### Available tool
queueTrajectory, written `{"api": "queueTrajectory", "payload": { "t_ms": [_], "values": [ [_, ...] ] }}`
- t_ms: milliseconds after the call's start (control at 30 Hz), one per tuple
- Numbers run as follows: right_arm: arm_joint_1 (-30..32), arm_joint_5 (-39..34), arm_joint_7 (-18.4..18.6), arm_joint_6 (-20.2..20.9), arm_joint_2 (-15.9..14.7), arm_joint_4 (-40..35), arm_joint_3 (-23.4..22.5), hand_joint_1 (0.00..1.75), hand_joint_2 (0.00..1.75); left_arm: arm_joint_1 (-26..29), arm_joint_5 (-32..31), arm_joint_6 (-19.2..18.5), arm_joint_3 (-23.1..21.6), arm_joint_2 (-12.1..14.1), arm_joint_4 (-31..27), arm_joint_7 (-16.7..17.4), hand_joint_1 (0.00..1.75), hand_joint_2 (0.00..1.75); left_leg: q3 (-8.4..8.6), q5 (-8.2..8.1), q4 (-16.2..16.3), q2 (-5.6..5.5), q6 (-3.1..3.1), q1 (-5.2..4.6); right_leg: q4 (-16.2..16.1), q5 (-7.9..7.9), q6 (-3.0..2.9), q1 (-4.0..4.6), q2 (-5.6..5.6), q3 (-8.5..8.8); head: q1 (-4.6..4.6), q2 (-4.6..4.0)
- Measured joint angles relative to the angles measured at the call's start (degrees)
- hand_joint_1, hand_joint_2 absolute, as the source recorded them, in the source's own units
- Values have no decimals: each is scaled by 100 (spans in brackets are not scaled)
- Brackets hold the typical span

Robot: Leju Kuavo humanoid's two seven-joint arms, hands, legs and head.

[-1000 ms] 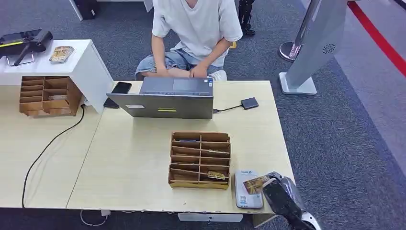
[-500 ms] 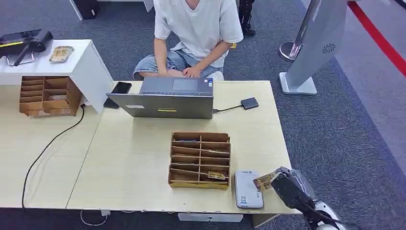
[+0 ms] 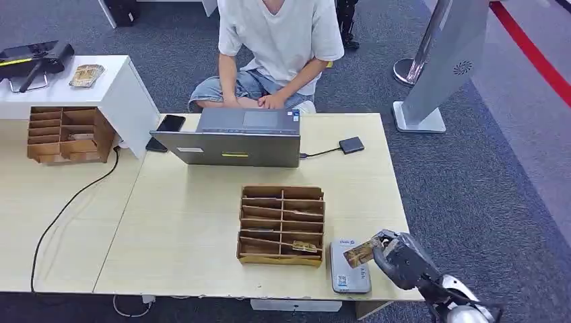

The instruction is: Pass the card to the sensor for recognition and then transmit it.

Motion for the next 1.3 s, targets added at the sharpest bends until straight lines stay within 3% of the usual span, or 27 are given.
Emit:
{"api": "queueTrajectory", "payload": {
  "t_ms": [200,633,1033,1300],
  "values": [
    [-96,-372,2,422,-439,-189,4,175,175,0,-72,-35,0,33,0,-2,0,0,-1,-2,1,1,3,-3,0,0,0,-2,0,0,0,0],
    [-878,-708,640,1150,-1579,-215,415,175,175,-1,-186,-105,-2,72,0,0,0,0,0,-1,2,1,4,-3,0,1,1,-3,0,0,-2,0],
    [-1876,-1116,817,1504,-1962,-169,1359,175,175,-6,-278,-129,-39,90,0,0,0,0,-1,-1,2,0,4,-2,1,0,1,-2,1,-1,-2,0],
    [-2288,-1381,799,1514,-2027,-169,1842,175,175,-7,-297,-136,-46,90,0,0,0,0,-1,-1,2,-1,4,-2,1,-1,2,-2,0,-1,-2,0]
  ]
}}
